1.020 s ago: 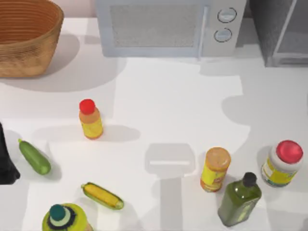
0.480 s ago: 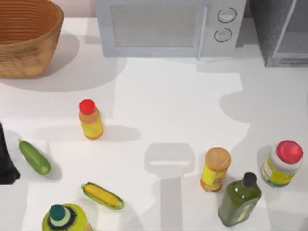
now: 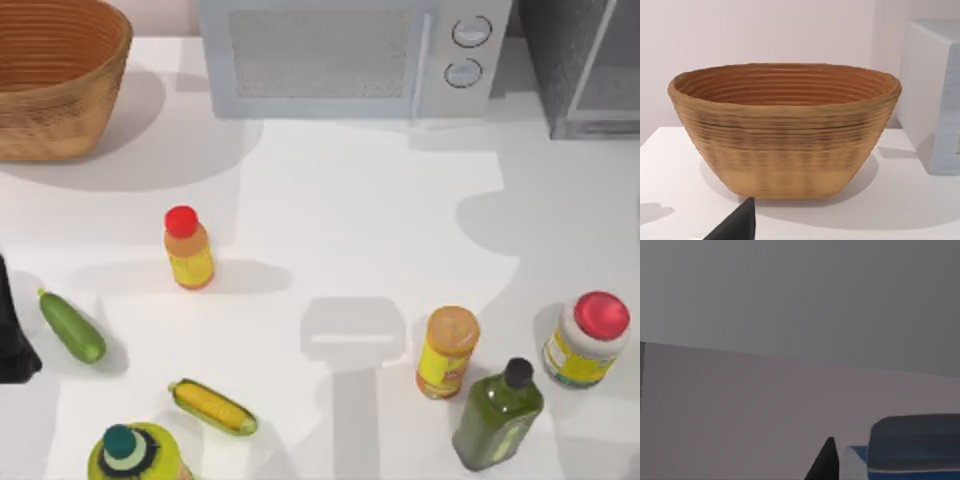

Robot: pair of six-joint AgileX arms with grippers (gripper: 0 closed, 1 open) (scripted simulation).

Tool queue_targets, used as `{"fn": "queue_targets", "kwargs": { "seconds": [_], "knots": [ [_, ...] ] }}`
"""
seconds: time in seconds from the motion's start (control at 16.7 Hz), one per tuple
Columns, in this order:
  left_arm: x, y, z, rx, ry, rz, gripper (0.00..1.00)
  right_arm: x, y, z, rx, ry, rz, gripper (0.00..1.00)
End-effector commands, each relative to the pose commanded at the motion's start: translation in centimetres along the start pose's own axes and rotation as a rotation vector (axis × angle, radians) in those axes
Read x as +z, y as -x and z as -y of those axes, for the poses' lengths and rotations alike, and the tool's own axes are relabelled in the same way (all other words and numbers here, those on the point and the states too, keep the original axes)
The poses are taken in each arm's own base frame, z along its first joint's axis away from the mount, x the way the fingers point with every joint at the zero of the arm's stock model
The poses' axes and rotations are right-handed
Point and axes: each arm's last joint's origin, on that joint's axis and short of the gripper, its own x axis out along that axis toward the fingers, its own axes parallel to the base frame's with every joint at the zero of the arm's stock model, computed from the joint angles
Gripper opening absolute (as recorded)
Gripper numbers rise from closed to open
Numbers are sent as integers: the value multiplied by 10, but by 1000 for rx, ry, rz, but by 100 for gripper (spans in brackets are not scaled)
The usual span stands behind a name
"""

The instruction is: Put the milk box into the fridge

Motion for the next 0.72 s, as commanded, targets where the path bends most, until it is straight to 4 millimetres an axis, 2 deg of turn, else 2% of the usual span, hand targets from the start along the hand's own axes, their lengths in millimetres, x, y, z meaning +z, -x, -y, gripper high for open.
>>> {"fn": "queue_targets", "kwargs": {
  "seconds": [0.36,0.72],
  "knots": [
    [0,0,0,0,0,0,100,0,0,0,0,0,0,98],
    [0,0,0,0,0,0,100,0,0,0,0,0,0,100]
  ]
}}
